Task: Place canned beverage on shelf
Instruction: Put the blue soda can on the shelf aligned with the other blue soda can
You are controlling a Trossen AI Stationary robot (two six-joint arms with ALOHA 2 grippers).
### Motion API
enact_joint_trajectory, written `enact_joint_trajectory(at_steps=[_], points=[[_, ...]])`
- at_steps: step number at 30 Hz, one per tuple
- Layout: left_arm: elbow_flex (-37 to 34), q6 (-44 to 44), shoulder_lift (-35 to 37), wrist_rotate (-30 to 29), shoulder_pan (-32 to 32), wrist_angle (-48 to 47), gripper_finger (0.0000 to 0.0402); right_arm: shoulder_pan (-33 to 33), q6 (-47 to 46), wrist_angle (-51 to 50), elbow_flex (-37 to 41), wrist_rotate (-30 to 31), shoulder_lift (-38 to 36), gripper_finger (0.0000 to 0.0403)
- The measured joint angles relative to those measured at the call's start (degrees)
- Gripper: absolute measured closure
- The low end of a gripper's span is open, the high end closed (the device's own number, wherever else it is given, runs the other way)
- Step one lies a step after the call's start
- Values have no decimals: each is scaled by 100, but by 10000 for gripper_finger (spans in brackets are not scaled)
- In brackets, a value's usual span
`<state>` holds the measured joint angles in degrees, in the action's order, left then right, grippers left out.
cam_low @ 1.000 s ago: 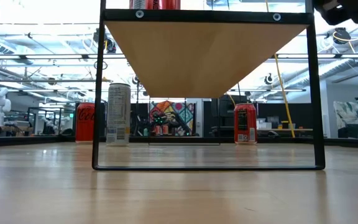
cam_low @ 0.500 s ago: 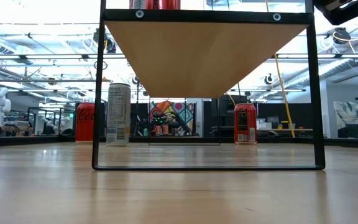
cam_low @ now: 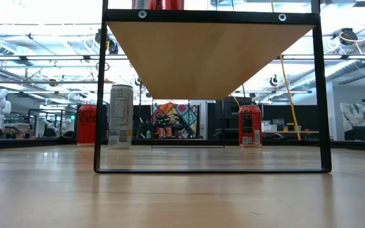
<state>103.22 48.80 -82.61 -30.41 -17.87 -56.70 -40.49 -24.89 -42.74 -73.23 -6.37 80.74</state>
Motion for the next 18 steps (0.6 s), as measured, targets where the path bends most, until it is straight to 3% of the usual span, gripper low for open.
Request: enact_joint_trajectory(at_steps=[6, 18], points=[[0, -836, 0, 5, -159, 859, 6, 117, -284, -333, -775, 68, -248, 188], [4, -2056, -31, 169, -179, 2423, 6, 977, -286, -573, -2477, 906, -263, 188]])
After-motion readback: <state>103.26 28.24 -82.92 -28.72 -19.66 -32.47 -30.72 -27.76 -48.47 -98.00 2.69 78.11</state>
